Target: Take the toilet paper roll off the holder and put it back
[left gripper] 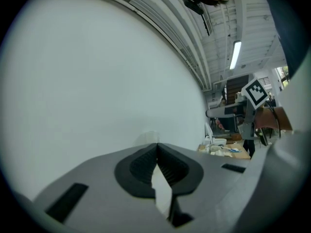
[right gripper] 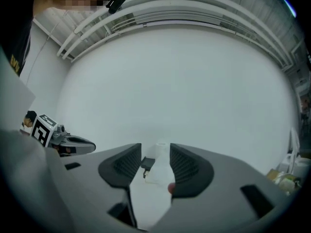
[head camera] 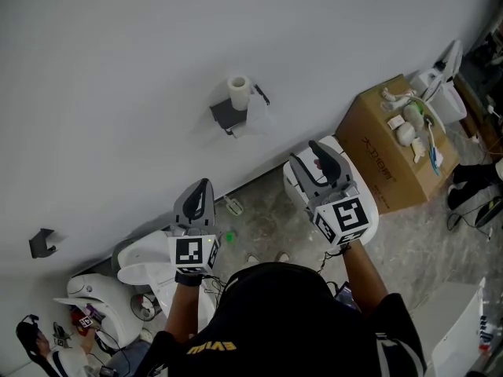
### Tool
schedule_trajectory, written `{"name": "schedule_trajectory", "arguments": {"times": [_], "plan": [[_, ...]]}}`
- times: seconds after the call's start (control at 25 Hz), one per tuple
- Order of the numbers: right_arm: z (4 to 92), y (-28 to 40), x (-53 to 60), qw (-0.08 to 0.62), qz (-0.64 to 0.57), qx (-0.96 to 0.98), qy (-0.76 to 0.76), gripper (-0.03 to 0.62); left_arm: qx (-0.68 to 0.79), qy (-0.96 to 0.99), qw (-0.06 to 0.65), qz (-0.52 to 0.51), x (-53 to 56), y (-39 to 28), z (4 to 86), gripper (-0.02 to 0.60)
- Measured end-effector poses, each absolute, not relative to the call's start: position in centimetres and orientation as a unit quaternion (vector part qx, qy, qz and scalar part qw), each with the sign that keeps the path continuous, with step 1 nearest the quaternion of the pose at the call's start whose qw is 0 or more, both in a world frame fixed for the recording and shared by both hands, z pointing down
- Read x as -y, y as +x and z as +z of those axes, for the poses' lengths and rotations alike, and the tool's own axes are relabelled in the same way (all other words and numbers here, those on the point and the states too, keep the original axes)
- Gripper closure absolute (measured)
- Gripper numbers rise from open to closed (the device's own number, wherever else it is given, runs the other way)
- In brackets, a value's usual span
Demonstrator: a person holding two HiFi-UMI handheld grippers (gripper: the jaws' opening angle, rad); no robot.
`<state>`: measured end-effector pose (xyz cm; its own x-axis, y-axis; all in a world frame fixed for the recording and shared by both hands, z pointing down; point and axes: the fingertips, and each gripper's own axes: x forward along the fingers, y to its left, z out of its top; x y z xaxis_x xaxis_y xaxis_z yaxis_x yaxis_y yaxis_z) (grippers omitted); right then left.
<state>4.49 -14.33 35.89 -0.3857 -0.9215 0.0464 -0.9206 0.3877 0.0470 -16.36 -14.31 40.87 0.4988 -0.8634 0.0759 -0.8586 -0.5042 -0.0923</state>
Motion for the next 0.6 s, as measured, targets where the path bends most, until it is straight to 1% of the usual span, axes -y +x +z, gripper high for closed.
{"name": "schedule_trajectory", "arguments": {"times": [0.2, 0.4, 0.44, 0.6], "plan": [[36.03, 4.37, 14.11, 0.041, -0.011, 0.833, 0.551, 0.475, -0.496, -0.866, 0.023, -0.055, 14.2, -16.14, 40.8, 0.571], [35.91, 4.45, 13.79, 0.041, -0.009, 0.833, 0.551, 0.586, -0.498, -0.865, 0.02, -0.058, 14.25, -16.18, 41.07, 0.571], [35.96, 4.33, 13.66, 0.041, -0.008, 0.836, 0.547, 0.599, -0.499, -0.865, 0.02, -0.059, 14.23, -16.2, 41.14, 0.571], [36.35, 3.69, 13.44, 0.047, 0.001, 0.848, 0.528, 0.6, -0.499, -0.865, 0.02, -0.059, 14.28, -16.04, 41.04, 0.571]]}}
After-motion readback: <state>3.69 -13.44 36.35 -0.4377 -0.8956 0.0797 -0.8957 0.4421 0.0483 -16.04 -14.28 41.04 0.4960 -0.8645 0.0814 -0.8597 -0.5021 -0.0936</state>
